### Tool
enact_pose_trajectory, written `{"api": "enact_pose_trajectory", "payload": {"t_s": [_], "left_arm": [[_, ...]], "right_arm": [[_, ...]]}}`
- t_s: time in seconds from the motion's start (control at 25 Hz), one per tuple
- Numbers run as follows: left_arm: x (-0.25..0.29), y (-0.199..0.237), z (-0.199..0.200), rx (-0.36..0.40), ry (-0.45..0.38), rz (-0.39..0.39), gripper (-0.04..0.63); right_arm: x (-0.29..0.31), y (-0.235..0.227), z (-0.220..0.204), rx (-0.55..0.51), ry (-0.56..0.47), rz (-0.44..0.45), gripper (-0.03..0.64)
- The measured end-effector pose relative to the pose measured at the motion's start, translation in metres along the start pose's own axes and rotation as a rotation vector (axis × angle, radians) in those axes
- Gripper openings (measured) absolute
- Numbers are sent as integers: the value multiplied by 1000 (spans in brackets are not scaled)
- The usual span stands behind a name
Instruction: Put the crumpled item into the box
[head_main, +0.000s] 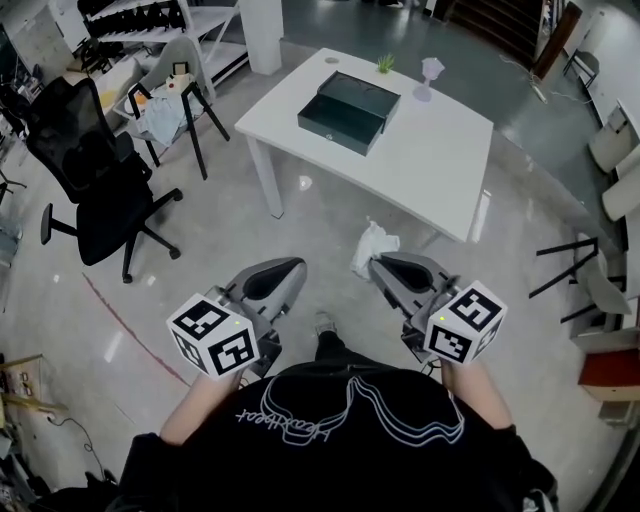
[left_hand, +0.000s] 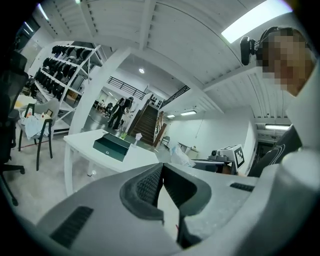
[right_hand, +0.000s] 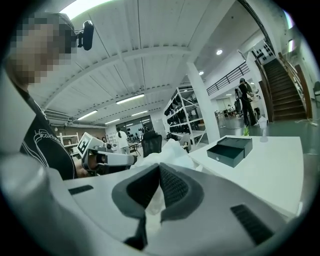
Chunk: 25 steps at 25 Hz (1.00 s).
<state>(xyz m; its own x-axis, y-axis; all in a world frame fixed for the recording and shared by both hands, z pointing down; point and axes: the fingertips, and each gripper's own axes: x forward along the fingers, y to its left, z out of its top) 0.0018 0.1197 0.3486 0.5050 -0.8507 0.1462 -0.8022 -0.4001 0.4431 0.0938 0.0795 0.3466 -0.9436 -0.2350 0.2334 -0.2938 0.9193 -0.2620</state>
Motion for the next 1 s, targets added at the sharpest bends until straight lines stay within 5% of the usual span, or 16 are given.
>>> {"api": "enact_pose_trajectory", "payload": {"t_s": [0.56, 1.0], "left_arm": [[119, 94, 57, -18, 56, 38, 5], [155, 147, 73, -28, 67, 64, 5]], "right_arm": [[79, -138, 32, 5, 75, 0, 8], [123, -194, 39, -38, 124, -39, 8]]}}
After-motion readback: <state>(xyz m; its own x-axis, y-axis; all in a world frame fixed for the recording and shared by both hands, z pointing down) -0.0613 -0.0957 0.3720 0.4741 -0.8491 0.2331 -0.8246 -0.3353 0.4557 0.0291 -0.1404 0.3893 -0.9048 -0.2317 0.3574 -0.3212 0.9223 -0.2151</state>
